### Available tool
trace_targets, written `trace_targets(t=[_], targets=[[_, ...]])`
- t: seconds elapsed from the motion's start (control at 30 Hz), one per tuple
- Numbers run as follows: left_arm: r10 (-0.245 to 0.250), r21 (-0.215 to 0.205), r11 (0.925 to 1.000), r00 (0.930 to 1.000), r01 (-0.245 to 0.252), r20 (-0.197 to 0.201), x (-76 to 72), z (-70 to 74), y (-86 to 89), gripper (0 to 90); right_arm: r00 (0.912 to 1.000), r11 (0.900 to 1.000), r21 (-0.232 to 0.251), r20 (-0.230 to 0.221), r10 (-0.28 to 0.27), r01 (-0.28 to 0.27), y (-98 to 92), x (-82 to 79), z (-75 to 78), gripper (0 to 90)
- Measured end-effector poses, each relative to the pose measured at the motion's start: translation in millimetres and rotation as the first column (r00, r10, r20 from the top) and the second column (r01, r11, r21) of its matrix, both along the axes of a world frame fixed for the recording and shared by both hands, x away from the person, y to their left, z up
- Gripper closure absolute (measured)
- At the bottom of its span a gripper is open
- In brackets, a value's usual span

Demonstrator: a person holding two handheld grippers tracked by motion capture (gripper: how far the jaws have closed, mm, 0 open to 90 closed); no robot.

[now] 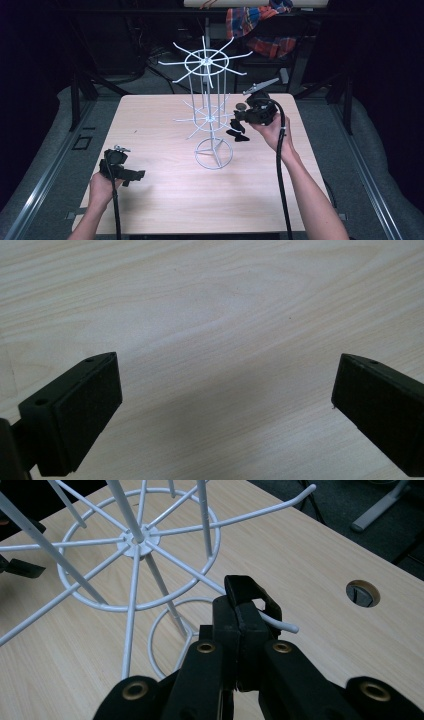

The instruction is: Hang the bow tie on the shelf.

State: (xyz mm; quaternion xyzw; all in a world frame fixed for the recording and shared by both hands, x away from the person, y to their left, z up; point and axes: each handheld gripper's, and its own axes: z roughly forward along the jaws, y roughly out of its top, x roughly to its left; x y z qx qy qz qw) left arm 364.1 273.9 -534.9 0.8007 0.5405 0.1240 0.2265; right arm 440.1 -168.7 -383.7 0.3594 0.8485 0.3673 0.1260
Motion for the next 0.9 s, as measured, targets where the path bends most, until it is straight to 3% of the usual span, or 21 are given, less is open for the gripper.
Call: trace_targets(t=[0.47,0.9], targets=[[0.0,0.0,1.0,1.0,0.0,-0.002,0.2,-0.4,0.0,0.0,0.9996,1.0,0.011,-0.02,0.018,-0.018,1.9,0.4,-8.0,89.5],[-0.004,0.002,1.0,1.0,0.004,-0.004,0.6,-0.8,0.1,0.0,0.9995,1.0,-0.009,-0.011,0.028,-0.029,2.9,-1.9,-16.5,89.3]])
